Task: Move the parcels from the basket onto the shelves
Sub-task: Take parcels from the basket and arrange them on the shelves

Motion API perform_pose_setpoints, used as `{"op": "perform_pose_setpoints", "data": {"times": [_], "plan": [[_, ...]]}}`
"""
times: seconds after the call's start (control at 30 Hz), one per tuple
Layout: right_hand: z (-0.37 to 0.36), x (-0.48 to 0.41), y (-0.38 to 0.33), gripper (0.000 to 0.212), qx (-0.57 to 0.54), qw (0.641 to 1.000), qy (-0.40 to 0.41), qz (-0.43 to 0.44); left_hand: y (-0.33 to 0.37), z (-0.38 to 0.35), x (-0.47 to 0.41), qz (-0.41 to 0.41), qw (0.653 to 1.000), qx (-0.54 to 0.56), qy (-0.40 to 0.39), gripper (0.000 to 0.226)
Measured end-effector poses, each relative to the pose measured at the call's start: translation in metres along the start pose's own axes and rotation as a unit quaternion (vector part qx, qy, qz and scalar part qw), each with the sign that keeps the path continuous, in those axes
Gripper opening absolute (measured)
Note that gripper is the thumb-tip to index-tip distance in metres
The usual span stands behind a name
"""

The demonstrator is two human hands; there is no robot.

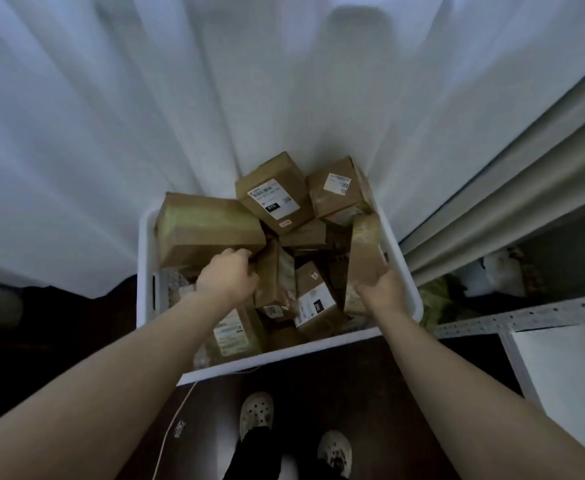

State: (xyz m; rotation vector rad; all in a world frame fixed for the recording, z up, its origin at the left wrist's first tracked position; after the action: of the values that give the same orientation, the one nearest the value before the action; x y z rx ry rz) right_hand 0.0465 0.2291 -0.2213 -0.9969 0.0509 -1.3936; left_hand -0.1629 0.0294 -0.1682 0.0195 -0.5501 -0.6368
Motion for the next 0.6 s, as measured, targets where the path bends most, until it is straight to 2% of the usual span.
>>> {"op": "perform_pose_setpoints", "data": {"times": [0.07, 0.17, 0.27, 0.33, 0.4, 0.5, 0.6], "plan": [[-0.006, -0.022, 0.007, 0.073, 0.028, 1.0, 0.006, -0.011, 0.007, -0.012, -0.019, -0.012, 1.0, 0.006, -0.01, 0.047], [-0.023, -0.055, 0.013, 0.101, 0.041, 0.999, 0.0, -0.023, 0.016, -0.028, -0.043, -0.013, 1.0, 0.014, -0.014, 0.044], [-0.042, -0.077, 0.022, 0.119, 0.06, 0.997, -0.014, -0.038, 0.026, -0.042, -0.053, -0.003, 1.0, 0.024, -0.008, 0.039], [-0.048, -0.084, 0.029, 0.117, 0.081, 0.996, -0.018, -0.039, 0.031, -0.053, -0.055, 0.002, 0.999, 0.029, -0.02, 0.04], [-0.045, -0.085, 0.031, 0.106, 0.083, 0.996, -0.017, -0.032, 0.034, -0.063, -0.051, 0.01, 0.998, 0.036, -0.04, 0.042], [-0.026, -0.068, 0.031, 0.086, 0.023, 0.999, -0.013, -0.02, 0.04, -0.066, -0.035, 0.023, 0.997, 0.058, -0.049, 0.045], [0.008, -0.029, 0.016, 0.082, -0.067, 0.998, 0.008, 0.01, 0.048, -0.052, -0.009, 0.051, 0.991, 0.116, -0.046, 0.047]]}}
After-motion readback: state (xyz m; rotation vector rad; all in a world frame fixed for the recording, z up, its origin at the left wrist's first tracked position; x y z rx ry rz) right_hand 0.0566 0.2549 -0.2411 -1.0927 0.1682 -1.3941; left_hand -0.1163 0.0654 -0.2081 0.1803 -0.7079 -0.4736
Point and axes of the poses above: each hand's wrist, its own x-axis away from the middle knuckle, its own z-axis out of the back of the hand, y = z × x, the point moved 9 cm from there along -x, towards the middle knuckle, and after that the axes turned 8 degrees about -x, right-handed, at the moved point
